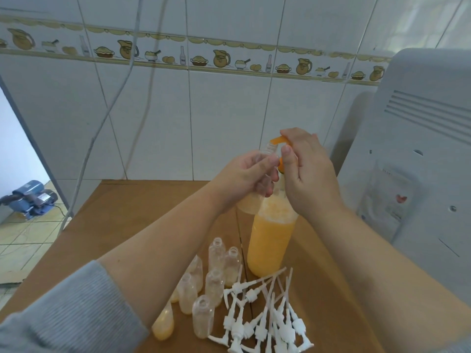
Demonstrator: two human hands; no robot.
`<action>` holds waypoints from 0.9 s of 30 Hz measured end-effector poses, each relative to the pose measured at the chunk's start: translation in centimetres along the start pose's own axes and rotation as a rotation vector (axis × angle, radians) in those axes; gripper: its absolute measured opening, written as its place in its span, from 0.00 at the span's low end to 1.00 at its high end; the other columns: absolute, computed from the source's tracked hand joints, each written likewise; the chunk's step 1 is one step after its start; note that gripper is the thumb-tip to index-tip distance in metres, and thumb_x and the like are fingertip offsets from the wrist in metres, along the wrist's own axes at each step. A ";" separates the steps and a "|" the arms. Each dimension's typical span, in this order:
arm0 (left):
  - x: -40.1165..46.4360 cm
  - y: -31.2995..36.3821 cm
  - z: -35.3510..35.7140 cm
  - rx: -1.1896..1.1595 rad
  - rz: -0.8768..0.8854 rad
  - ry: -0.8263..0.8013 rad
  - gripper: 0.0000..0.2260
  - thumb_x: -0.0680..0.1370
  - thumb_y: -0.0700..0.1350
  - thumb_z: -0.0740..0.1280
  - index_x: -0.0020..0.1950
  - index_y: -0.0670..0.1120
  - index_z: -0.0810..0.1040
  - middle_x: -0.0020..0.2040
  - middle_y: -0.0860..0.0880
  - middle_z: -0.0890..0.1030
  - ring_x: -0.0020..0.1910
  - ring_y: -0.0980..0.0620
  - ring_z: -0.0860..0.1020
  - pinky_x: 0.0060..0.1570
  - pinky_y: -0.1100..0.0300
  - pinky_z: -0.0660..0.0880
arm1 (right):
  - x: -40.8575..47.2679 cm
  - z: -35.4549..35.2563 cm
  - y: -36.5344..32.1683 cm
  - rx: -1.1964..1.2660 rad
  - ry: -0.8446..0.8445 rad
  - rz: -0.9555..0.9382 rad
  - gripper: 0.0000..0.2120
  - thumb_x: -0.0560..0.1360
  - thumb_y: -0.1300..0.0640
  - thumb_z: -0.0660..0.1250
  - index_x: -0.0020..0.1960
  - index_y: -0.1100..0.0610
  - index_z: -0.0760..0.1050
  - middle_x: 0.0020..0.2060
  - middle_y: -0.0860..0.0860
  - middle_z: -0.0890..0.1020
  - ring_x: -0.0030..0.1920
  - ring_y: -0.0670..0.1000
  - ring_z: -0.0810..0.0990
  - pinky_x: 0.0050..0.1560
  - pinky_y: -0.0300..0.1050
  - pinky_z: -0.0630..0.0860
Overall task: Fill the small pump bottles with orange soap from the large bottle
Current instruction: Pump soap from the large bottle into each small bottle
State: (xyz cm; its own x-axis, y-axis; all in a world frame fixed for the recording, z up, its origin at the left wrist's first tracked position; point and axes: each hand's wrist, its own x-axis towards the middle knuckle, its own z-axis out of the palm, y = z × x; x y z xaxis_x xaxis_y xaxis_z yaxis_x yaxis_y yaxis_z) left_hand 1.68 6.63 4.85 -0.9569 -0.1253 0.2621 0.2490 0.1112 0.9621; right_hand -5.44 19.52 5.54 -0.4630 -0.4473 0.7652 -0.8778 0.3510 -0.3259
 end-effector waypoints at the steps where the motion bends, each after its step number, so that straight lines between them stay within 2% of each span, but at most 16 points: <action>1: 0.0 0.1 0.1 0.002 0.007 0.000 0.12 0.81 0.49 0.59 0.44 0.42 0.73 0.33 0.52 0.77 0.30 0.52 0.75 0.34 0.61 0.73 | 0.0 0.0 0.0 0.001 0.006 0.001 0.24 0.81 0.47 0.47 0.66 0.59 0.70 0.63 0.53 0.75 0.66 0.51 0.69 0.73 0.50 0.57; 4: 0.2 0.2 -0.1 -0.020 0.006 -0.007 0.13 0.80 0.51 0.58 0.45 0.43 0.74 0.35 0.48 0.77 0.30 0.51 0.75 0.34 0.61 0.74 | -0.2 0.0 0.1 0.012 0.028 -0.011 0.23 0.81 0.48 0.47 0.65 0.59 0.71 0.61 0.53 0.76 0.65 0.51 0.70 0.74 0.46 0.55; 8: 0.1 0.1 -0.6 -0.072 -0.044 -0.074 0.16 0.80 0.55 0.58 0.47 0.43 0.74 0.36 0.46 0.76 0.31 0.48 0.74 0.35 0.58 0.75 | -0.8 0.4 0.0 0.041 0.090 0.002 0.22 0.81 0.51 0.47 0.64 0.60 0.73 0.59 0.53 0.77 0.64 0.50 0.71 0.73 0.49 0.57; 12: -0.3 -0.6 -0.7 -0.051 -0.110 -0.077 0.20 0.81 0.57 0.54 0.47 0.41 0.74 0.37 0.45 0.75 0.31 0.49 0.74 0.35 0.57 0.74 | -1.7 1.5 0.0 0.057 0.059 0.050 0.22 0.81 0.50 0.47 0.64 0.60 0.72 0.60 0.53 0.77 0.64 0.50 0.71 0.72 0.50 0.58; 17: 0.3 -0.1 -0.9 -0.051 -0.074 -0.051 0.23 0.76 0.62 0.55 0.46 0.43 0.75 0.37 0.44 0.77 0.31 0.47 0.76 0.37 0.55 0.75 | -0.1 -0.2 -0.1 0.040 0.026 -0.022 0.24 0.81 0.48 0.46 0.62 0.60 0.75 0.59 0.52 0.78 0.63 0.49 0.72 0.74 0.43 0.53; 22: 0.5 -0.3 -0.1 -0.032 -0.067 -0.077 0.23 0.77 0.61 0.55 0.43 0.42 0.75 0.35 0.45 0.77 0.30 0.48 0.75 0.35 0.57 0.75 | -0.6 0.9 0.2 0.098 0.155 0.020 0.22 0.81 0.51 0.49 0.58 0.61 0.77 0.55 0.53 0.80 0.60 0.50 0.75 0.72 0.50 0.61; 24: 0.3 -0.8 0.0 -0.040 -0.085 -0.076 0.23 0.78 0.60 0.55 0.43 0.41 0.74 0.35 0.45 0.76 0.30 0.48 0.75 0.35 0.57 0.74 | -1.2 1.5 0.4 0.103 0.165 0.023 0.21 0.81 0.53 0.50 0.58 0.62 0.77 0.54 0.54 0.80 0.59 0.51 0.76 0.70 0.52 0.63; 27: -0.1 -0.9 0.0 -0.087 -0.101 -0.059 0.23 0.78 0.60 0.55 0.43 0.41 0.74 0.35 0.45 0.76 0.29 0.48 0.74 0.34 0.58 0.74 | -1.1 1.4 0.4 0.106 0.127 0.015 0.21 0.81 0.52 0.49 0.58 0.61 0.78 0.54 0.54 0.81 0.59 0.51 0.76 0.71 0.50 0.62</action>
State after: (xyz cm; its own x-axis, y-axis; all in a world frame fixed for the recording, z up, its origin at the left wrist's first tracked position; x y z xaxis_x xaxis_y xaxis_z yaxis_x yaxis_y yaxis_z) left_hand 1.57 6.59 3.96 -0.9842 -0.0730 0.1613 0.1607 0.0146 0.9869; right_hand -5.42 19.03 3.83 -0.4632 -0.3329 0.8214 -0.8819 0.2654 -0.3897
